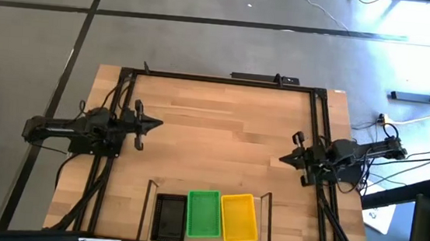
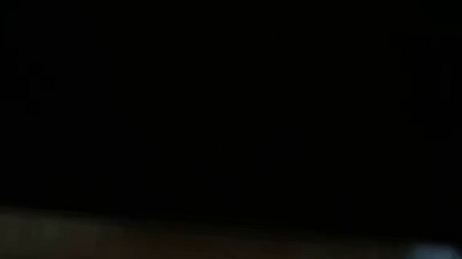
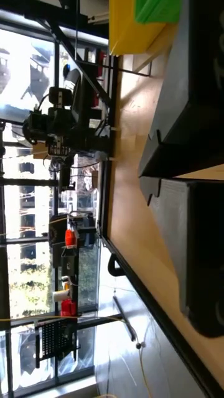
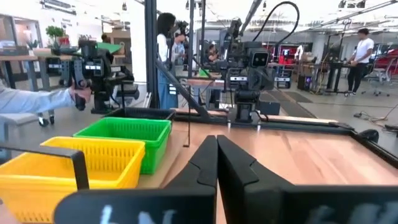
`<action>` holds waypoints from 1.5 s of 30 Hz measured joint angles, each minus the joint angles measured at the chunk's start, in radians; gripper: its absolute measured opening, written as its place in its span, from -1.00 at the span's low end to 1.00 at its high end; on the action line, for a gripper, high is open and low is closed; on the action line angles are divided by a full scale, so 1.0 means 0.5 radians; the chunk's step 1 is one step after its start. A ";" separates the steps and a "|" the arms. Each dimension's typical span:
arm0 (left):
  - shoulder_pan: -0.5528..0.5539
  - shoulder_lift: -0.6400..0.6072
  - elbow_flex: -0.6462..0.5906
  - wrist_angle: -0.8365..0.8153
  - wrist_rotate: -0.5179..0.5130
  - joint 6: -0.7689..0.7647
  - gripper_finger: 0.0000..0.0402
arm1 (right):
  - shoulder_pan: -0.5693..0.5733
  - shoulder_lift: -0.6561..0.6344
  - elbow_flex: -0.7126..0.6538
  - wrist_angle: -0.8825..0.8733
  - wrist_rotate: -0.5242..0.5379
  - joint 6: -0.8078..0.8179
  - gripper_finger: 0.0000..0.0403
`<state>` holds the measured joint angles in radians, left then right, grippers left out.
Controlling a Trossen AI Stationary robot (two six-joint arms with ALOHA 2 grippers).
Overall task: Stack baskets on shelf by color
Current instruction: Return to Home Position
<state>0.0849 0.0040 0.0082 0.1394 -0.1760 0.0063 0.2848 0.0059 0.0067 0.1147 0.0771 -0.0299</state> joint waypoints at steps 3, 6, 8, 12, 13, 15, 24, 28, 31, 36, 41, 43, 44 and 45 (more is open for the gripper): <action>0.000 0.001 -0.001 -0.009 0.021 0.007 -1.00 | 0.000 -0.002 0.000 -0.033 0.000 -0.029 -1.00; 0.000 0.000 -0.001 -0.012 0.022 -0.001 -1.00 | -0.001 -0.002 0.000 -0.057 0.008 -0.142 -1.00; -0.001 0.000 -0.001 -0.039 0.022 0.001 -1.00 | -0.001 -0.001 0.000 -0.077 0.064 -0.197 -1.00; -0.001 0.001 -0.001 -0.078 0.022 0.008 -1.00 | -0.001 -0.001 0.000 -0.076 0.193 -0.214 -0.99; -0.001 0.001 -0.001 -0.078 0.023 0.008 -1.00 | -0.001 -0.001 0.000 -0.076 0.217 -0.214 -0.99; -0.001 0.001 -0.001 -0.079 0.023 0.008 -1.00 | -0.001 -0.001 0.000 -0.076 0.225 -0.219 -0.97; 0.000 0.001 -0.001 -0.080 0.024 0.008 -1.00 | -0.002 -0.001 0.001 -0.076 0.225 -0.219 -0.96; -0.001 0.001 -0.001 -0.080 0.024 0.008 -1.00 | -0.001 -0.001 0.001 -0.076 0.226 -0.219 -0.97; 0.000 0.001 -0.001 -0.080 0.024 0.009 -1.00 | -0.002 -0.001 0.001 -0.076 0.226 -0.219 -0.97; -0.001 0.001 -0.001 -0.081 0.024 0.009 -1.00 | -0.001 -0.001 0.001 -0.076 0.226 -0.219 -0.97; 0.000 0.001 -0.001 -0.081 0.024 0.009 -1.00 | -0.001 -0.001 0.001 -0.076 0.226 -0.219 -0.97; -0.001 0.001 -0.002 -0.081 0.024 0.009 -1.00 | -0.001 -0.001 0.001 -0.076 0.226 -0.219 -0.97; 0.000 0.001 -0.002 -0.081 0.024 0.009 -1.00 | -0.001 -0.001 0.001 -0.076 0.226 -0.219 -0.97; 0.000 0.001 -0.002 -0.081 0.024 0.009 -1.00 | -0.001 -0.001 0.001 -0.076 0.226 -0.219 -0.97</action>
<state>0.0847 0.0044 0.0074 0.0987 -0.1638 0.0109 0.2843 0.0055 0.0071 0.0769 0.1902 -0.1394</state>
